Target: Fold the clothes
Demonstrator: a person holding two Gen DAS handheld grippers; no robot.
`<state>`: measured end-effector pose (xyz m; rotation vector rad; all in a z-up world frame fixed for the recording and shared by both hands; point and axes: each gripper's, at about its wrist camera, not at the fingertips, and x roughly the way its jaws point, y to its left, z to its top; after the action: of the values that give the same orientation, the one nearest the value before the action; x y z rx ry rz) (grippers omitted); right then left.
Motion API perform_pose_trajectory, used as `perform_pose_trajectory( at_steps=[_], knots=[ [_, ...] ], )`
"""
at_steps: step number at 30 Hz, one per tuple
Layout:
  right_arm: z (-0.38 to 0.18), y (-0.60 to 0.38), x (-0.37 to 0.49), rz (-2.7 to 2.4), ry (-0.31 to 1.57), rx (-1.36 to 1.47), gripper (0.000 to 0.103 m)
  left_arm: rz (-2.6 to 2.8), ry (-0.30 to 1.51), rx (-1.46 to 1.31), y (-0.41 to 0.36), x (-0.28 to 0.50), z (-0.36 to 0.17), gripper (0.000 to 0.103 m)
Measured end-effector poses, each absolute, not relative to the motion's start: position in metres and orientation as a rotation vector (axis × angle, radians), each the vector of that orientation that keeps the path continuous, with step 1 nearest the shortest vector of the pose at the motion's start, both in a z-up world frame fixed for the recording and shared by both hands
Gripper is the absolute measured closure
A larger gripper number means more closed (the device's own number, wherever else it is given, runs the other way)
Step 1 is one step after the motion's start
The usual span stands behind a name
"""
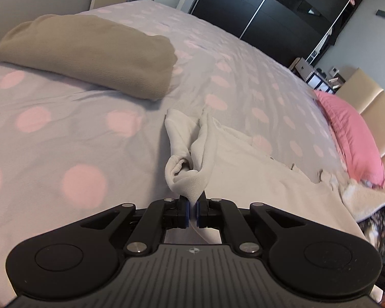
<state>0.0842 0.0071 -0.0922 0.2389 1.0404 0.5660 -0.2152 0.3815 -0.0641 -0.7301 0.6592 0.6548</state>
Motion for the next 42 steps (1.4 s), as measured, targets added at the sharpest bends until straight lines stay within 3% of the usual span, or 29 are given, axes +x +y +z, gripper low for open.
perform_pose_trajectory(
  at_steps=[10, 20, 22, 24, 27, 29, 33, 42],
  knots=[
    [-0.123, -0.035, 0.025, 0.517, 1.221, 0.181, 0.097, 0.677, 0.789, -0.721, 0.365, -0.257, -0.070, 0.100],
    [-0.153, -0.001, -0.001, 0.557, 1.231, -0.169, 0.093, 0.704, 0.956, -0.658, 0.354, -0.258, -0.103, 0.096],
    [-0.153, -0.002, -0.005, 0.567, 1.241, -0.190, 0.089, 0.701, 0.953, -0.654, 0.351, -0.260, -0.099, 0.094],
    [-0.153, -0.005, -0.009, 0.579, 1.265, -0.192, 0.068, 0.694, 0.941, -0.641, 0.346, -0.261, -0.094, 0.093],
    [-0.149, -0.005, -0.022, 0.642, 1.292, -0.193, 0.067, 0.680, 0.912, -0.613, 0.339, -0.264, -0.084, 0.086],
    [-0.144, -0.003, -0.031, 0.694, 1.293, -0.192, 0.064, 0.672, 0.893, -0.597, 0.336, -0.263, -0.079, 0.075],
    [-0.130, 0.008, -0.040, 0.753, 1.210, -0.236, 0.048, 0.666, 0.863, -0.566, 0.333, -0.252, -0.073, 0.060],
    [-0.106, 0.033, -0.007, 0.761, 1.085, -0.256, 0.045, 0.587, 0.817, -0.549, 0.339, -0.199, -0.076, 0.056]
  ],
)
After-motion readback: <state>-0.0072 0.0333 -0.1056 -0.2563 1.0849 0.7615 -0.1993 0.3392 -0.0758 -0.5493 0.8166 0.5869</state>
